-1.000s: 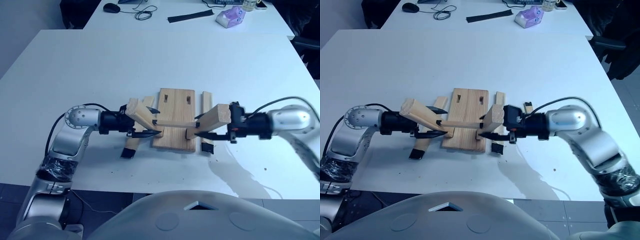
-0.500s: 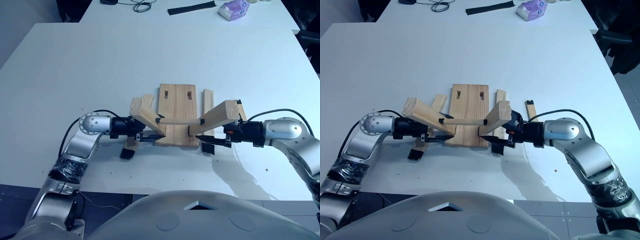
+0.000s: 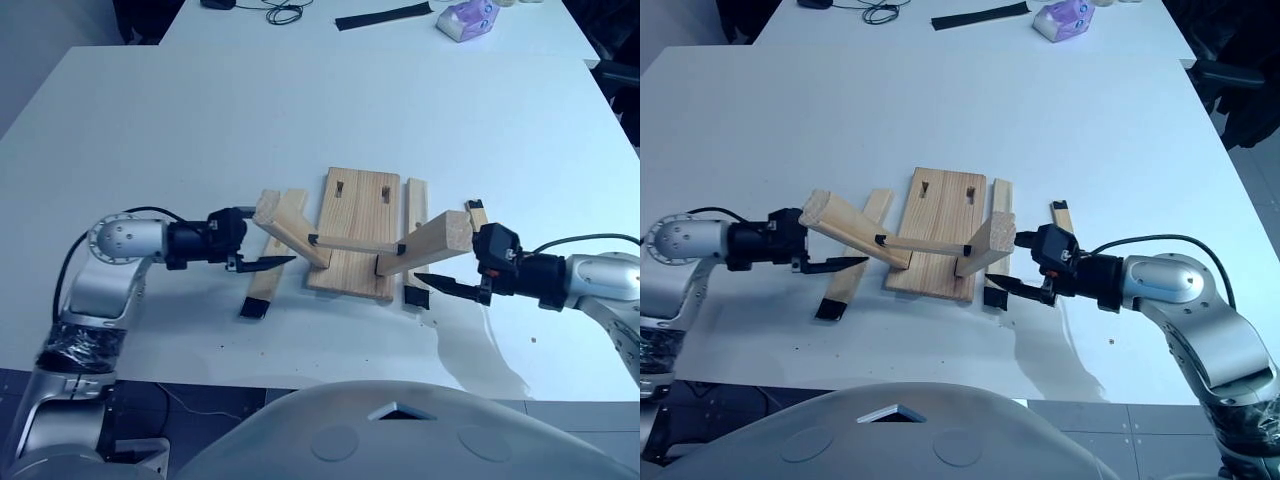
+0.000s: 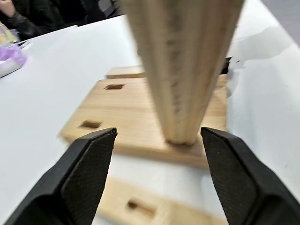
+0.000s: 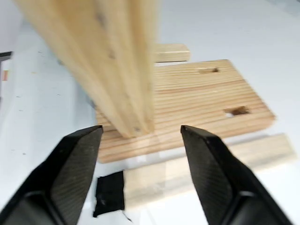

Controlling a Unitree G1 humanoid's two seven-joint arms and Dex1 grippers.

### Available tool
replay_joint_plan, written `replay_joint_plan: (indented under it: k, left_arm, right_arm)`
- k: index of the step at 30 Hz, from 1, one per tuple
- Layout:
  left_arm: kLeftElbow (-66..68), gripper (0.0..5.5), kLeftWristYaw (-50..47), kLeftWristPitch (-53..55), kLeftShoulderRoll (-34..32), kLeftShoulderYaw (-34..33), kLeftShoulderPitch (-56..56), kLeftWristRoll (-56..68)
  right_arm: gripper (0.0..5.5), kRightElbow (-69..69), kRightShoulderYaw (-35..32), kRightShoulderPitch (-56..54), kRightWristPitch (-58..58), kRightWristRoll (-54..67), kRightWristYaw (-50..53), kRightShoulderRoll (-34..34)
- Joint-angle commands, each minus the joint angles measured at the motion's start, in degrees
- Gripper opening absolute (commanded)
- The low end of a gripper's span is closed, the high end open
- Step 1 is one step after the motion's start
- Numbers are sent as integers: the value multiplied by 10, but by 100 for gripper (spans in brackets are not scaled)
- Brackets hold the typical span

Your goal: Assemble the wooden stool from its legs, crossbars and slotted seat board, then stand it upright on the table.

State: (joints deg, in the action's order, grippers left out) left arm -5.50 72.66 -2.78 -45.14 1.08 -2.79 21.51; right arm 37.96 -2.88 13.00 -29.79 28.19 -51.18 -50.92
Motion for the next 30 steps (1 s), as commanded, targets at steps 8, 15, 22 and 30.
replay_joint_plan:
  k: [8,15,22,30]
  left_arm:
    - [167,332,-181,71,56,-95,-146,4]
    - [186,332,-252,84,90,-95,-174,-22]
    - [193,332,-270,70,114,-76,-182,-50]
    - [193,332,-278,61,134,-51,-178,-75]
  right_arm:
    - [371,-6,-179,-1,-47,117,2,-4]
    - [279,-21,-145,-63,-40,102,51,22]
    - [230,-15,-189,-220,-93,375,187,88]
    - [230,28,-117,-315,-81,647,341,97]
